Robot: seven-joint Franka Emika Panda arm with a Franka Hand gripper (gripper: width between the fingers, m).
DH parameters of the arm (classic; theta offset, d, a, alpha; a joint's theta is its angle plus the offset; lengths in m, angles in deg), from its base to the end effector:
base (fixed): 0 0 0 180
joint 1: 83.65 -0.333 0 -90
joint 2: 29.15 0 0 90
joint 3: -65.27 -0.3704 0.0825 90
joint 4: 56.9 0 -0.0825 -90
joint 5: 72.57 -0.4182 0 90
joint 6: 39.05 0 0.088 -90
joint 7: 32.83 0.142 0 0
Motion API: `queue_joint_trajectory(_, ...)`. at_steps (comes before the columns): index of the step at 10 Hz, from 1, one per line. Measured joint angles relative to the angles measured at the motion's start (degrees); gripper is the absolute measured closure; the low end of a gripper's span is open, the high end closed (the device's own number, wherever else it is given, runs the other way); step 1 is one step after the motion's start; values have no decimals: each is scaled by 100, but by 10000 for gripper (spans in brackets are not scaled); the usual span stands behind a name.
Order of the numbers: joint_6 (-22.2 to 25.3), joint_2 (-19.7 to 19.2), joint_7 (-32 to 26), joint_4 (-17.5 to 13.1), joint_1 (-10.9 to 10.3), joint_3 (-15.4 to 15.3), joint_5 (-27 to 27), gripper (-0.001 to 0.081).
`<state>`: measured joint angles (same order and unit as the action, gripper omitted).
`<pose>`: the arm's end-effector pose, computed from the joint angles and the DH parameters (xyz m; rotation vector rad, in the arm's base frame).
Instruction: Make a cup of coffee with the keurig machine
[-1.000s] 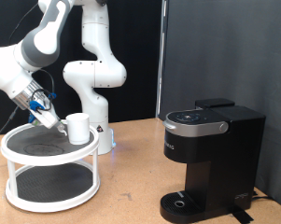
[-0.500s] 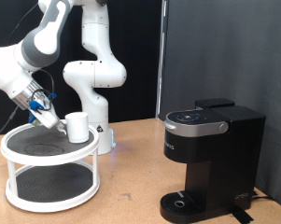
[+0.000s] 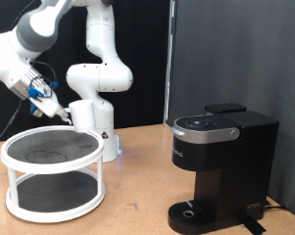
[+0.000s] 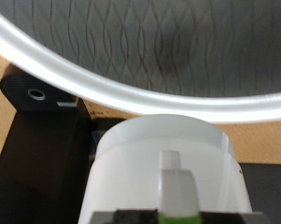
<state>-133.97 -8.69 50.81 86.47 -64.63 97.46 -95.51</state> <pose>0.2687 -0.2481 0.3836 -0.9187 2.4386 0.9453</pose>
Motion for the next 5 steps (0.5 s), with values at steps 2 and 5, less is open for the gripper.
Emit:
queue_joint_trajectory(2,129,86,79,-39,0,0,49,799)
queue_joint_trajectory(5,-183,77,862,175,-6,-259,-167,799)
